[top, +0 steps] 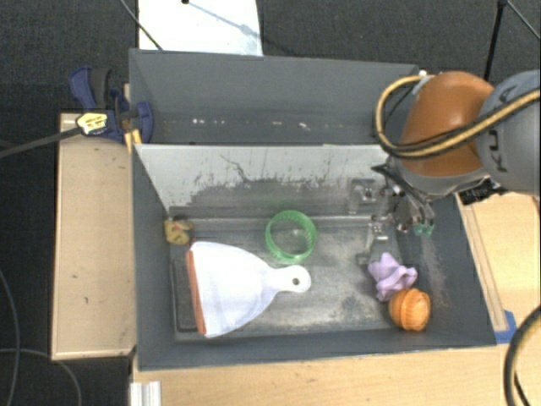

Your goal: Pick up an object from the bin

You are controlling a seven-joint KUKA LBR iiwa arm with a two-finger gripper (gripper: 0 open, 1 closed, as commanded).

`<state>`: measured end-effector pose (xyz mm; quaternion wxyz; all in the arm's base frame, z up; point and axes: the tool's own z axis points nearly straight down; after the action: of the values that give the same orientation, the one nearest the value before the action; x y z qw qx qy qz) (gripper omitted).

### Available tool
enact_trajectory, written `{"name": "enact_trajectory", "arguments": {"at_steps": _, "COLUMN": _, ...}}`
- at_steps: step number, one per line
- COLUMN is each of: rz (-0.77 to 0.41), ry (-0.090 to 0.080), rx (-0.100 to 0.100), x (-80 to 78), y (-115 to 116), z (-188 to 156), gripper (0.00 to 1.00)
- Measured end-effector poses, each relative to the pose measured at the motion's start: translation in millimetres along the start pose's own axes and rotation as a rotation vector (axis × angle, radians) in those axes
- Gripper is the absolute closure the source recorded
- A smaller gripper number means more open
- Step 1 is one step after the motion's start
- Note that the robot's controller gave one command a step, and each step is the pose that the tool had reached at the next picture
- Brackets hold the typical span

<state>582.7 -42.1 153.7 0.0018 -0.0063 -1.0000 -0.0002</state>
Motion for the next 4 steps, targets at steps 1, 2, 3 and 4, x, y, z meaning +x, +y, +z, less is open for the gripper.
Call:
{"name": "enact_trajectory", "arguments": {"at_steps": 1, "rz": -0.001, "ry": -0.007, "rx": 0.0, "x": -1.2, "y": 0.2, "z": -4.8, "gripper": 0.0}}
{"name": "enact_trajectory", "arguments": {"at_steps": 2, "rz": 0.008, "ry": -0.007, "rx": 0.001, "x": 20.3, "y": 51.5, "z": 8.3, "gripper": 0.0}}
{"name": "enact_trajectory", "arguments": {"at_steps": 3, "rz": 0.105, "ry": -0.008, "rx": -0.004, "x": 35.6, "y": 72.0, "z": 47.8, "gripper": 0.0}}
{"name": "enact_trajectory", "arguments": {"at_steps": 4, "rz": -0.079, "ry": -0.007, "rx": 0.001, "x": 31.1, "y": 85.9, "z": 69.8, "gripper": 0.0}}
